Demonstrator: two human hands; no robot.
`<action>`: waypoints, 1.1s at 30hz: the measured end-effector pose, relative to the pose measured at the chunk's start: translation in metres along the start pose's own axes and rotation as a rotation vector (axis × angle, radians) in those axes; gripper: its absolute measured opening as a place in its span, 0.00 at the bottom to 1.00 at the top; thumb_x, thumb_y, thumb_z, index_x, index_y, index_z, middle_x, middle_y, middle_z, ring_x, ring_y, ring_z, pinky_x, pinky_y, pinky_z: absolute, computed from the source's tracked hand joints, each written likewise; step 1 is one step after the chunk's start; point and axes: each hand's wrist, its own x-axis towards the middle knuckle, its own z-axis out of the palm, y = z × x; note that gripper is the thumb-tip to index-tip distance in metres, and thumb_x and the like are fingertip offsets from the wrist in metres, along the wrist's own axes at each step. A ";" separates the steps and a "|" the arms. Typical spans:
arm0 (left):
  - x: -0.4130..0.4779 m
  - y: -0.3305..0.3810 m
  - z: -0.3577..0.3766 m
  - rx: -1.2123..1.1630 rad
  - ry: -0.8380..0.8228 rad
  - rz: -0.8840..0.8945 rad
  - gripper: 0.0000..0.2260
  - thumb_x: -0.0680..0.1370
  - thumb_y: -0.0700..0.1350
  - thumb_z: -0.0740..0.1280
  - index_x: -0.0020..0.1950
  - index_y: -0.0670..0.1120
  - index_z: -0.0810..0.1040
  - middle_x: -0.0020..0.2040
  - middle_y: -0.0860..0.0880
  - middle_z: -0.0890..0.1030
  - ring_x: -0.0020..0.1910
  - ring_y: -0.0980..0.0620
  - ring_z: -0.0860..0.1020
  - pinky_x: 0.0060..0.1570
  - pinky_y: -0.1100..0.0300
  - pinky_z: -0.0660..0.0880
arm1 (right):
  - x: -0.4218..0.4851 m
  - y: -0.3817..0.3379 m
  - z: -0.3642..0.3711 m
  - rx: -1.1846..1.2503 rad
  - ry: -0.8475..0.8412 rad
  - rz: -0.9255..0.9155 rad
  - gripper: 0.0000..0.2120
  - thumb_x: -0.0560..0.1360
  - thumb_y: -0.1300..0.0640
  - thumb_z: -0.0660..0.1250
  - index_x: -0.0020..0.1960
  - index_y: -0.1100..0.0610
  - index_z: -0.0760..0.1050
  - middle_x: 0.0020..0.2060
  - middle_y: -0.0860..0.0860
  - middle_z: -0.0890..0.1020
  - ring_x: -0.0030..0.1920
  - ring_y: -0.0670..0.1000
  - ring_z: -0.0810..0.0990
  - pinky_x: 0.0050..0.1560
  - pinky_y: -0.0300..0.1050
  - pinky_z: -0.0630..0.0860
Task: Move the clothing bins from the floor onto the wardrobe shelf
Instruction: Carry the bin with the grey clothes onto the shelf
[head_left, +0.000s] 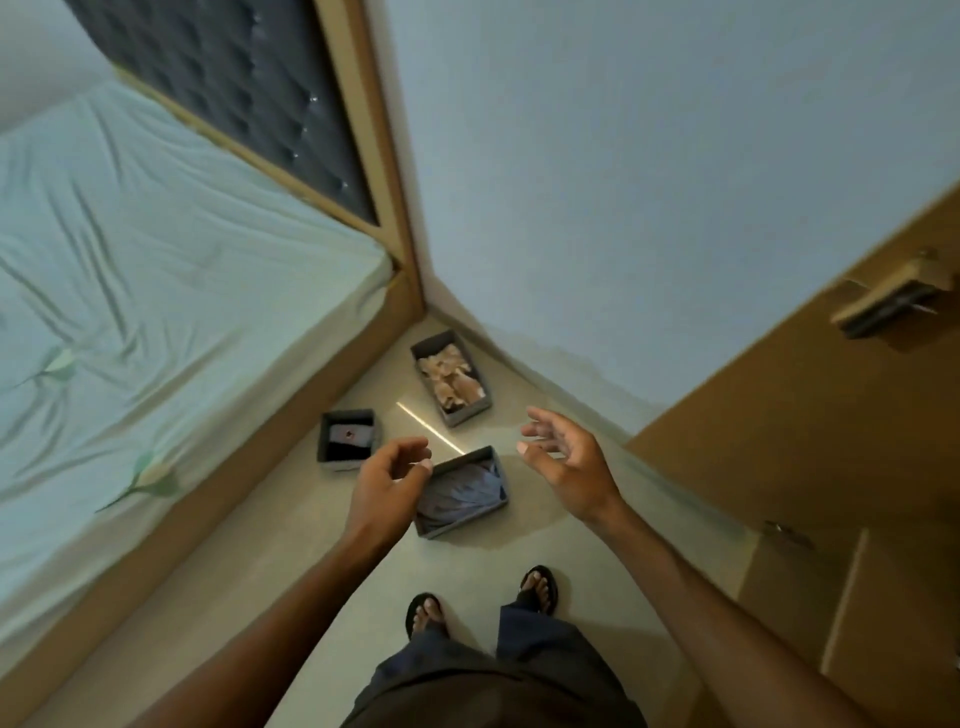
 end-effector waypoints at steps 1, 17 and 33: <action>0.002 -0.007 -0.012 0.004 0.018 -0.012 0.12 0.78 0.41 0.66 0.62 0.48 0.77 0.54 0.53 0.82 0.53 0.60 0.80 0.48 0.70 0.73 | 0.007 -0.002 0.013 -0.016 -0.021 -0.001 0.23 0.73 0.54 0.71 0.68 0.51 0.72 0.55 0.45 0.81 0.54 0.43 0.80 0.51 0.35 0.75; 0.134 -0.147 0.012 0.061 0.150 -0.474 0.13 0.77 0.43 0.66 0.62 0.47 0.76 0.49 0.54 0.80 0.46 0.59 0.78 0.43 0.68 0.72 | 0.201 0.113 0.089 -0.289 -0.257 0.216 0.23 0.74 0.54 0.70 0.68 0.54 0.71 0.55 0.49 0.80 0.48 0.38 0.77 0.40 0.25 0.74; 0.305 -0.523 0.105 0.432 -0.168 -0.771 0.32 0.60 0.63 0.65 0.58 0.46 0.78 0.51 0.42 0.82 0.48 0.40 0.81 0.49 0.48 0.80 | 0.339 0.529 0.165 -0.789 -0.351 0.444 0.22 0.74 0.52 0.68 0.65 0.58 0.73 0.64 0.58 0.73 0.64 0.59 0.73 0.62 0.49 0.72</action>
